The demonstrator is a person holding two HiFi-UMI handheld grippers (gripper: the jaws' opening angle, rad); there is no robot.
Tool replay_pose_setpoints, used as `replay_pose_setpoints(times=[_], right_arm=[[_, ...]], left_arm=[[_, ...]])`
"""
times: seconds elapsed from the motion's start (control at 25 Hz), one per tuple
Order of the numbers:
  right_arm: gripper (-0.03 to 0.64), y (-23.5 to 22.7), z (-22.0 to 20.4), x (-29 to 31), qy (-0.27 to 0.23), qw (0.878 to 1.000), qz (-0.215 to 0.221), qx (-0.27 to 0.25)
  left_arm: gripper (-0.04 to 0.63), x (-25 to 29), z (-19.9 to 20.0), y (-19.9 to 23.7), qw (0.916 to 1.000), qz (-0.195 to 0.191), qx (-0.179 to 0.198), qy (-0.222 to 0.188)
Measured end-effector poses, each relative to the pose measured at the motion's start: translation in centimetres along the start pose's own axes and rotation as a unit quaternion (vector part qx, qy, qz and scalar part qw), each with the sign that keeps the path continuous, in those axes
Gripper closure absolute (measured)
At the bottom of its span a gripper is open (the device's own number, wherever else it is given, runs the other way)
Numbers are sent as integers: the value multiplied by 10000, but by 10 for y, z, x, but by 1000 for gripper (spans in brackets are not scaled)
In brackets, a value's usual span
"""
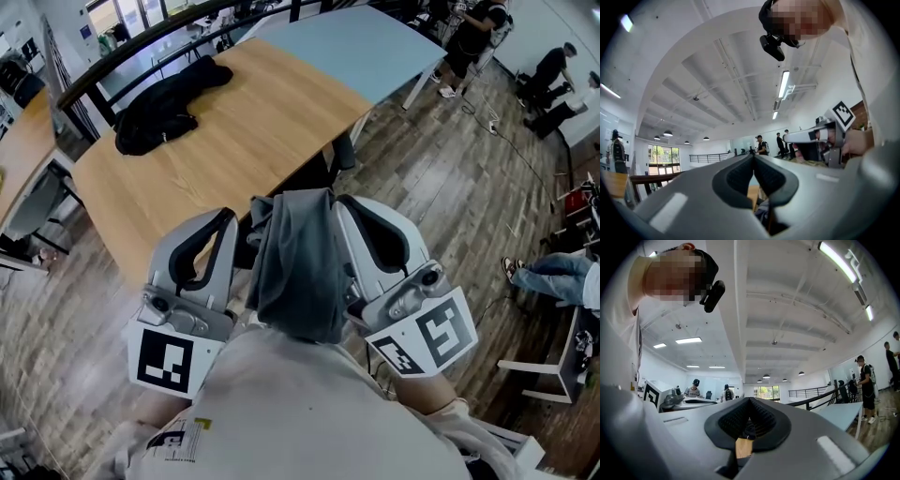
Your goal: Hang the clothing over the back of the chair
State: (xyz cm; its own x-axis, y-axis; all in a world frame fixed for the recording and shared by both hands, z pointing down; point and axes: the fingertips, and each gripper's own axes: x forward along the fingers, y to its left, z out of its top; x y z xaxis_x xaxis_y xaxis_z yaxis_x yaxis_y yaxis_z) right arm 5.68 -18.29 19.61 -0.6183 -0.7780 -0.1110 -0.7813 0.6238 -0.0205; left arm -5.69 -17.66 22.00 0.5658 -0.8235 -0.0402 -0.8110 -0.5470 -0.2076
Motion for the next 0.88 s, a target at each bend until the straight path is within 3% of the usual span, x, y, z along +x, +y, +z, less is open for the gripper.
replay_pose_setpoints(times=[0.64, 0.88], right_arm=[[617, 13, -7, 4, 93, 9999, 102, -105], [617, 20, -16, 7, 197, 9995, 97, -234]], left_arm=[[595, -4, -6, 1, 9998, -79, -142, 108], [595, 0, 5, 14, 9980, -63, -525, -344]])
